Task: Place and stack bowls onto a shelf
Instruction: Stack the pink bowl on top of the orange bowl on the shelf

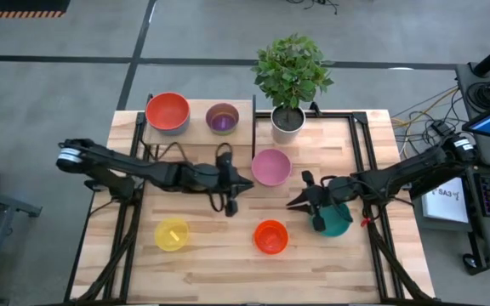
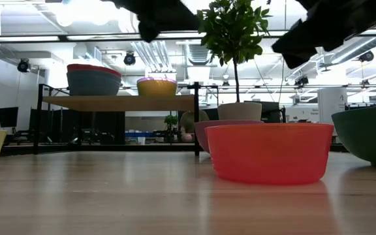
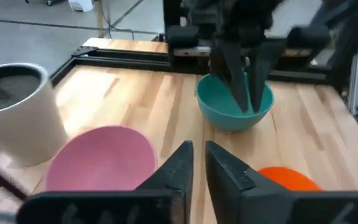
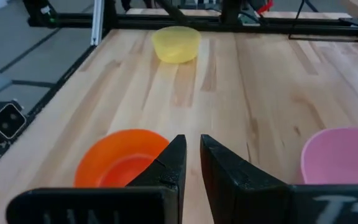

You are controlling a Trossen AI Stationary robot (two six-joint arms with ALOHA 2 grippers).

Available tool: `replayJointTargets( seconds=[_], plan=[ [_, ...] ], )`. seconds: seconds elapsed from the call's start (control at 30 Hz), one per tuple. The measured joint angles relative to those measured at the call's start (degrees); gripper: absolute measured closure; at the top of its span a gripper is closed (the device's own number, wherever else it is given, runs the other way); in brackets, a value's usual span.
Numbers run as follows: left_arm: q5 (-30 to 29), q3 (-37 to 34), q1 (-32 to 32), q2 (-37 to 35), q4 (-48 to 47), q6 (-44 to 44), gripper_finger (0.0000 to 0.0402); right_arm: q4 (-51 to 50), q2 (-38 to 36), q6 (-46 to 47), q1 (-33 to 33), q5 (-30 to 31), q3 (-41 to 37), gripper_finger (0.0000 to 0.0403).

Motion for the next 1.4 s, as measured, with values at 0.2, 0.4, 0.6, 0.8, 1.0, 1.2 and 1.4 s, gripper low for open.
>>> replayJointTargets(
  seconds=[0.2, 0.4, 0.6, 0.8, 1.0, 1.2, 1.4],
  plan=[
    [1.0, 6.6, 0.0, 8.4, -5.6, 2.5, 0.031, -0.1, -4.2, 0.3, 1.7, -0.1, -1.5, 0.0365],
    [-4.1, 14.7, 0.1, 17.9, -10.5, 9.0, 0.0237, -0.5, -8.4, 0.3, 3.7, -0.1, -3.0, 0.0365],
    [-6.5, 19.2, 1.3, 25.7, -13.4, 14.1, 0.021, -0.9, -10.6, 0.7, 4.4, 0.1, -3.3, 0.0365],
    [-6.7, 21.0, 3.9, 31.0, -12.4, 14.4, 0.0216, -2.0, -11.3, 1.1, 4.7, 0.1, -3.7, 0.0365],
    [-6.7, 21.1, 5.5, 34.2, -12.3, 14.4, 0.0229, -1.8, -10.8, 1.1, 4.6, 0.2, -3.7, 0.0365],
    [-6.6, 21.0, 5.7, 35.6, -12.0, 14.4, 0.0251, -1.9, -10.6, 1.0, 4.6, 1.1, -3.7, 0.0365],
    [-6.6, 21.1, 5.7, 35.6, -12.4, 14.1, 0.0316, -1.8, -10.3, 0.8, 4.6, 1.6, -3.7, 0.0365]
  ],
)
